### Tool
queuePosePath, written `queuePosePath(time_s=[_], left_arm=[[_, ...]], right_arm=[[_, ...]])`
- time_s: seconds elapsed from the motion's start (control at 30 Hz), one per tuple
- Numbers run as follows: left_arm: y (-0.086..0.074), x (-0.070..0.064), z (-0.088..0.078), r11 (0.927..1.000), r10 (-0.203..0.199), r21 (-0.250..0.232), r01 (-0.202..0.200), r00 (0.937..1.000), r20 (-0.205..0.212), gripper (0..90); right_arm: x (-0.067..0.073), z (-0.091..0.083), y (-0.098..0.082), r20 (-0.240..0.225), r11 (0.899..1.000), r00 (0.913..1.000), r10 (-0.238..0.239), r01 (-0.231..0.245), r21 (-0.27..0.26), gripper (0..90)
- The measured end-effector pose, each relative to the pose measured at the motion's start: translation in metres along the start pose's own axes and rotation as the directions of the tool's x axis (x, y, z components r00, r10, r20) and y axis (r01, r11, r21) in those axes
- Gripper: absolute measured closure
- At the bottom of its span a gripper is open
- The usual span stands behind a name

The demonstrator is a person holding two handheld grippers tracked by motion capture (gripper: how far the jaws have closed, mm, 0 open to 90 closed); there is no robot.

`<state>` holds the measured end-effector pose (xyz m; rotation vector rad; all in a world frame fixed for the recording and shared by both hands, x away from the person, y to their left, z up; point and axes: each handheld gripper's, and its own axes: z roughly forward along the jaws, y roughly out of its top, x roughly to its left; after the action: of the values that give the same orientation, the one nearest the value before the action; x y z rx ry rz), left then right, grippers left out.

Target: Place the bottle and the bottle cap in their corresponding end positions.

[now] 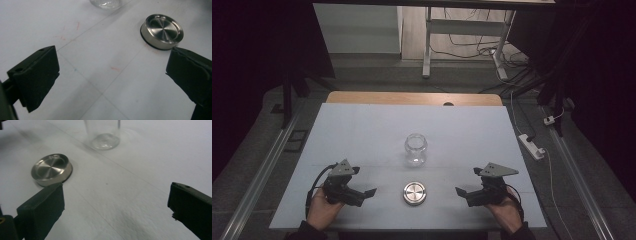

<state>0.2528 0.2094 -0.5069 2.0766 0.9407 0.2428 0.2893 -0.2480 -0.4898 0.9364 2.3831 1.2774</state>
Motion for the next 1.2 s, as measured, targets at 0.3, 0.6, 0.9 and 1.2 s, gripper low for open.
queuePosePath(time_s=[0.3,0.6,0.9,1.2], left_arm=[[-0.023,0.0,-0.021,0.9991,-0.042,-0.003,0.042,0.9982,-0.042,0.0],[-0.051,0.002,-0.042,0.9944,-0.105,-0.003,0.106,0.991,-0.082,0.0],[-0.072,0.003,-0.059,0.9865,-0.163,-0.009,0.163,0.9773,-0.135,0.0],[-0.077,0.003,-0.064,0.9814,-0.183,0.027,0.19,0.9686,-0.168,0.6]], right_arm=[[-0.008,-0.02,-0.011,0.059,0.999,0.9968,0.053,-0.054,0.005,0.0],[-0.016,-0.038,-0.025,0.111,0.994,0.9888,0.1,-0.103,0.023,0.0],[-0.021,-0.057,-0.04,0.155,0.987,0.9761,0.152,-0.159,0.03,0.0],[-0.018,-0.065,-0.049,0.178,0.982,0.9703,0.164,-0.178,0.066,0.0]])
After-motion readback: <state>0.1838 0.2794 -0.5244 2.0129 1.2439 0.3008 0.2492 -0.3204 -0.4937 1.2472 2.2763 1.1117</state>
